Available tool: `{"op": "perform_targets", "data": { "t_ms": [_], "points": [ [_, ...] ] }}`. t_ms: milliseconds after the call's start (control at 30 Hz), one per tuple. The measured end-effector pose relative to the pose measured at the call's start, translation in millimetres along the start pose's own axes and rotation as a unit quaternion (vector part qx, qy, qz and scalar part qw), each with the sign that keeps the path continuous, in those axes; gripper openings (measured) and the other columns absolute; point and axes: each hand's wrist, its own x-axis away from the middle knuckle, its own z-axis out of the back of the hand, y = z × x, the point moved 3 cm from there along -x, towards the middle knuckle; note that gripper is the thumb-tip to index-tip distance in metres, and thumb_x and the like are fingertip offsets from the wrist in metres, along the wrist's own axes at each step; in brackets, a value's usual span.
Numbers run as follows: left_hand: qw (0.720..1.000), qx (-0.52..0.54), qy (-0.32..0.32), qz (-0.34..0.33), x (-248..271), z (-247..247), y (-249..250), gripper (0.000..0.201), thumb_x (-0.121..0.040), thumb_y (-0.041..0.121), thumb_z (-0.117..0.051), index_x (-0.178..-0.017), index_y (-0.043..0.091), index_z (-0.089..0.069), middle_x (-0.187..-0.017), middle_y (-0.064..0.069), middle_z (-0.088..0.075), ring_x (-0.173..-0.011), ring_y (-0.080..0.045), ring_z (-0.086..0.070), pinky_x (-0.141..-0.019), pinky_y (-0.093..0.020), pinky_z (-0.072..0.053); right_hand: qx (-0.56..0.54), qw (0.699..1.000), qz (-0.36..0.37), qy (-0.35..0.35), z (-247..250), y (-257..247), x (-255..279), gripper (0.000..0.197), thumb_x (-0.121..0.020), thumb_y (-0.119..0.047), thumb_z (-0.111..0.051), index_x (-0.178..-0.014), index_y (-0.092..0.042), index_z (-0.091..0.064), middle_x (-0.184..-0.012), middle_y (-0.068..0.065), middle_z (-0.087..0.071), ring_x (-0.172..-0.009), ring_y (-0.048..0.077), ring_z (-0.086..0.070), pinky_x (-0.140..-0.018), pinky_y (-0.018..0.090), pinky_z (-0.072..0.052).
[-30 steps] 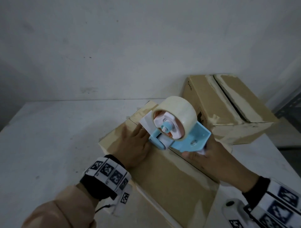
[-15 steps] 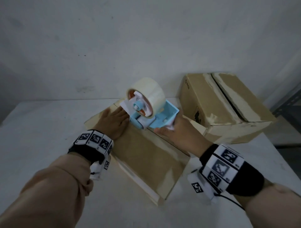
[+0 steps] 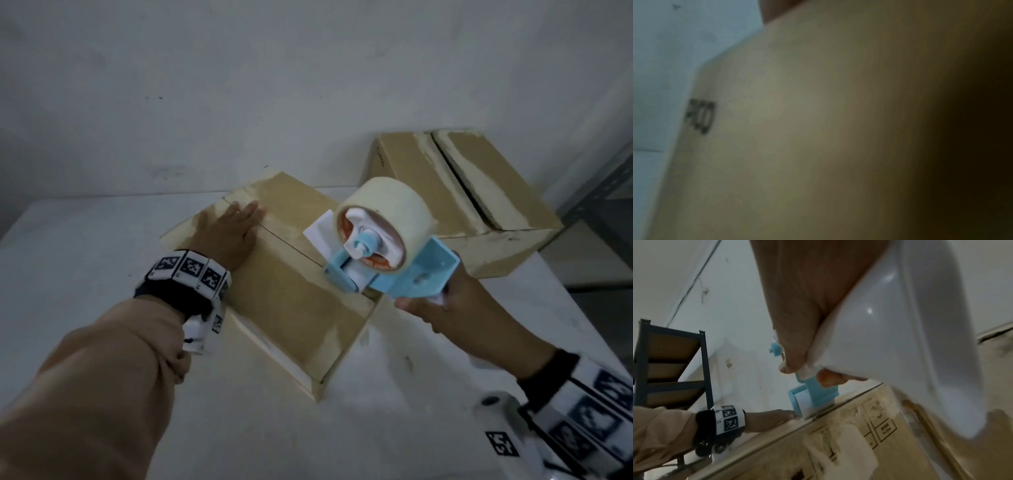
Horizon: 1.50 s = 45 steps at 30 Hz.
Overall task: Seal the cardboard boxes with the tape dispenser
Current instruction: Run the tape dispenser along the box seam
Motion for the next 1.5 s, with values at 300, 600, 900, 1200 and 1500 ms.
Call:
{"op": "perform_targets", "data": {
  "t_ms": [300,600,900,1200,1500],
  "points": [
    [0.991,0.049,-0.071,-0.105,88,-20,125,0.122,-0.044,0.086,-0.014,-0.147,0.027,0.011,-0.157,0.007,0.013,-0.144,-0.017,0.013,-0.112,-0.056,0.007,-0.032,0.999,0.002,0.008,-3,3,0,0.061,-0.067,-0.039,-0.074,-0.117,-0.013,-0.049,-0.079,-0.017,-0.063,-0.065,-0.01,-0.058,-0.052,0.006,-0.041],
    [0.995,0.007,-0.024,-0.102,67,-17,90,0.123,-0.041,0.08,-0.024,-0.148,0.027,0.003,-0.158,0.007,0.004,-0.145,-0.011,0.005,-0.116,-0.048,0.004,-0.032,0.999,0.011,0.017,-24,-11,-16,0.043,-0.075,-0.03,-0.072,-0.11,-0.031,-0.046,-0.097,-0.012,-0.064,-0.066,-0.013,-0.056,-0.055,0.005,-0.041],
    [0.995,0.005,-0.033,-0.095,56,-11,79,0.125,-0.038,0.079,-0.023,-0.148,0.027,0.003,-0.158,0.008,0.004,-0.144,-0.009,0.002,-0.116,-0.046,0.001,0.01,1.0,-0.015,0.023,-34,-27,6,0.025,-0.077,-0.034,-0.068,-0.087,-0.037,-0.045,-0.092,-0.017,-0.061,-0.085,-0.003,-0.059,-0.075,0.018,-0.049],
    [0.994,-0.007,-0.037,-0.099,54,-14,80,0.115,-0.047,0.076,-0.036,-0.147,0.034,0.003,-0.157,0.009,0.011,-0.145,-0.011,0.006,-0.114,-0.051,-0.001,0.016,0.992,-0.119,0.05,-21,18,63,0.052,-0.073,-0.018,-0.076,-0.105,-0.021,-0.036,-0.083,-0.017,-0.052,-0.067,-0.024,-0.052,-0.053,-0.002,-0.039],
    [0.998,-0.017,-0.026,-0.062,60,-20,92,0.107,-0.048,0.081,-0.006,-0.146,0.038,0.005,-0.157,0.003,0.011,-0.145,-0.02,0.006,-0.109,-0.062,-0.005,0.105,0.987,-0.075,0.094,-36,37,60,0.057,-0.067,-0.022,-0.081,-0.097,-0.026,-0.033,-0.074,-0.02,-0.05,-0.057,-0.003,-0.053,-0.051,0.008,-0.039]
  ]
}}
